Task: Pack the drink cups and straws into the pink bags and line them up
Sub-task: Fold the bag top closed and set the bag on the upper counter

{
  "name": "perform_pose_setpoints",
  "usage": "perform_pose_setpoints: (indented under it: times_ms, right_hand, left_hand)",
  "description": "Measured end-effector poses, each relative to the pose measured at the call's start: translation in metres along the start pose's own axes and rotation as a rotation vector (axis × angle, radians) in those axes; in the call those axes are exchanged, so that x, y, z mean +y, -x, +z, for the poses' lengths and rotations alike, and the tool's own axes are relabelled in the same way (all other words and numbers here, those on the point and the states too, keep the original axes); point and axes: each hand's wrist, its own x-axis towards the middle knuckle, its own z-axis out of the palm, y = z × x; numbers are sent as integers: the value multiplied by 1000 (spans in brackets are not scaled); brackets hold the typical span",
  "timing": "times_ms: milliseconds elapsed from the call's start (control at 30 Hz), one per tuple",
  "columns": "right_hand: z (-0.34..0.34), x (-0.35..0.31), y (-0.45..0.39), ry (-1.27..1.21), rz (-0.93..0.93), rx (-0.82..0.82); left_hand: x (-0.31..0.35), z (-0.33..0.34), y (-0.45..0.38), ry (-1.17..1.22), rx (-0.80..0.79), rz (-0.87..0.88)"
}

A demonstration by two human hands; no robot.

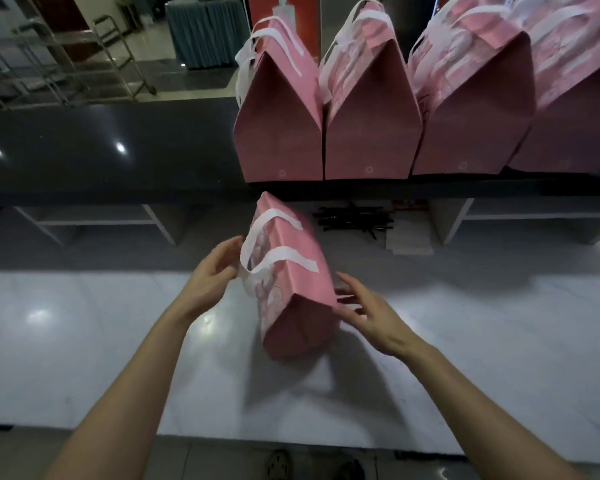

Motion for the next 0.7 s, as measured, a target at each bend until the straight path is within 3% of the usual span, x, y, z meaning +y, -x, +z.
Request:
perform_pose_setpoints:
  times_ms: [67, 133, 200, 267, 433, 533, 633, 700]
  right_hand:
    - [7, 1, 1, 130, -7, -54]
    - [17, 1, 0, 179, 0, -116]
    - [30, -1, 0, 183, 24, -94]
    - [47, -4, -1, 217, 50, -34]
    - [73, -4, 1, 363, 38, 31]
    - [81, -8, 10, 405, 115, 114]
    - [97, -19, 14, 425, 130, 213]
    - [105, -25, 21, 404, 97, 129]
  left_hand:
    - [-17, -1, 25, 26, -19, -63]
    - [-37, 4, 51, 61, -163, -144]
    - [-49, 18, 73, 17, -298, -213]
    - [-55, 41, 84, -95, -324, -166]
    - [-61, 64, 77, -278, -32, -37]
    - [-66, 64, 76, -427, -18, -44]
    - [-72, 64, 75, -426, 5, 0]
    - [-77, 56, 71, -375, 80, -14]
